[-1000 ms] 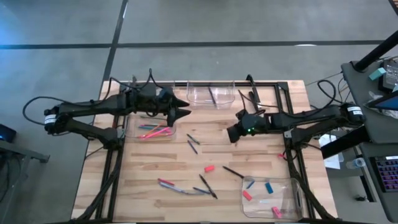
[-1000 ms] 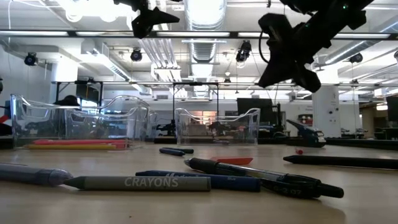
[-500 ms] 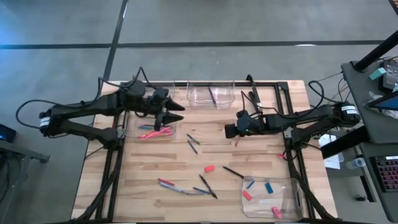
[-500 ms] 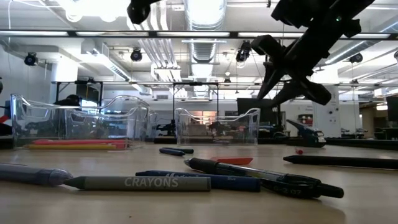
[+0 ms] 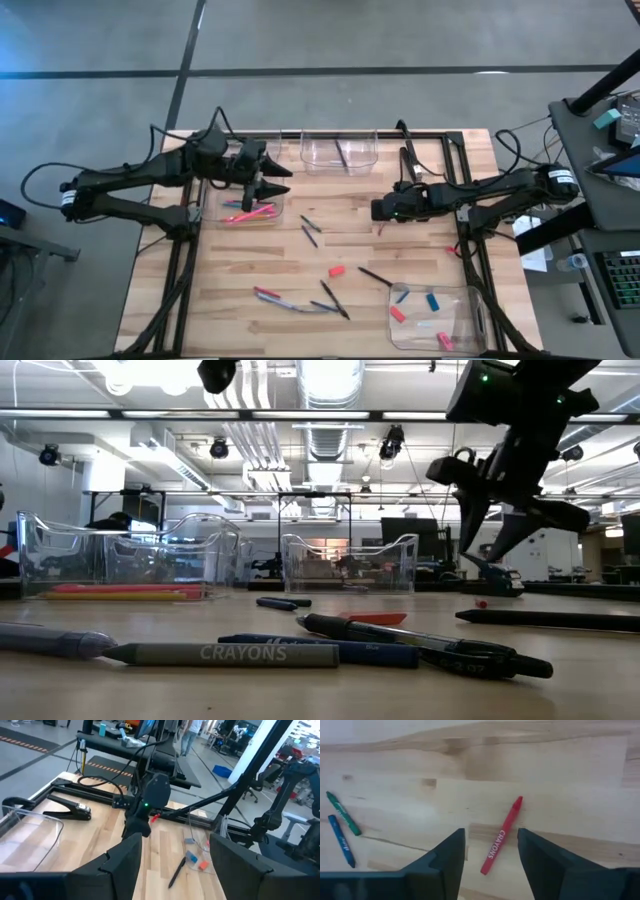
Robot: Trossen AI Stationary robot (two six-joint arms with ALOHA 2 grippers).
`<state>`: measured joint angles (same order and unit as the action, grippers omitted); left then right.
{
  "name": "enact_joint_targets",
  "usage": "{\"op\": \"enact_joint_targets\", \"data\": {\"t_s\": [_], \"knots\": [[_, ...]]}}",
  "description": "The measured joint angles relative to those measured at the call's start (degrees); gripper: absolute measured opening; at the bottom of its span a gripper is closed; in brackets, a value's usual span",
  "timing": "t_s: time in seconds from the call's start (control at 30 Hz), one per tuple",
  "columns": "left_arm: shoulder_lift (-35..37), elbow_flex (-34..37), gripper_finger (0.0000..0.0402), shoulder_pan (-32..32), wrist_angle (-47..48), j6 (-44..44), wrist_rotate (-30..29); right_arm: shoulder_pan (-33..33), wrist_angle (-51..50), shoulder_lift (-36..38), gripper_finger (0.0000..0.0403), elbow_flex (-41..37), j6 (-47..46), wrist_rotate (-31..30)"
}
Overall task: Sort crayons/erasers/pens/pencils in bins
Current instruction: Put the red crayon into the top left transparent bin
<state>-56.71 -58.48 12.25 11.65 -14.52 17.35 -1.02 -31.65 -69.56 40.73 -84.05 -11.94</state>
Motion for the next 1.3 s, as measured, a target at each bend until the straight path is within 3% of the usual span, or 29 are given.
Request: {"op": "enact_joint_targets", "data": {"t_s": [0.2,0.57,0.9,1.03,1.3], "knots": [[-2.1,0.0,0.0216,0.0,-0.3,0.0,-1.4,-0.1,-0.1,-1.9,0.0171,0.0,0.6,0.1],[-3.5,0.0,0.0216,0.0,-0.4,-3.1,-1.5,-0.1,4.0,-13.3,0.0171,0.2,2.1,5.6],[-3.7,0.0,0.0216,0.0,-0.5,-3.2,-1.5,-0.2,4.1,-20.9,0.0169,3.2,6.4,7.1],[-3.9,0.0,0.0216,0.0,-0.4,-3.2,-1.5,-0.1,3.4,-23.4,0.0141,3.6,8.1,8.4],[-4.0,0.0,0.0216,0.0,-0.4,-3.1,-1.5,-0.1,3.0,-27.2,0.0035,3.8,15.5,13.1]]}}
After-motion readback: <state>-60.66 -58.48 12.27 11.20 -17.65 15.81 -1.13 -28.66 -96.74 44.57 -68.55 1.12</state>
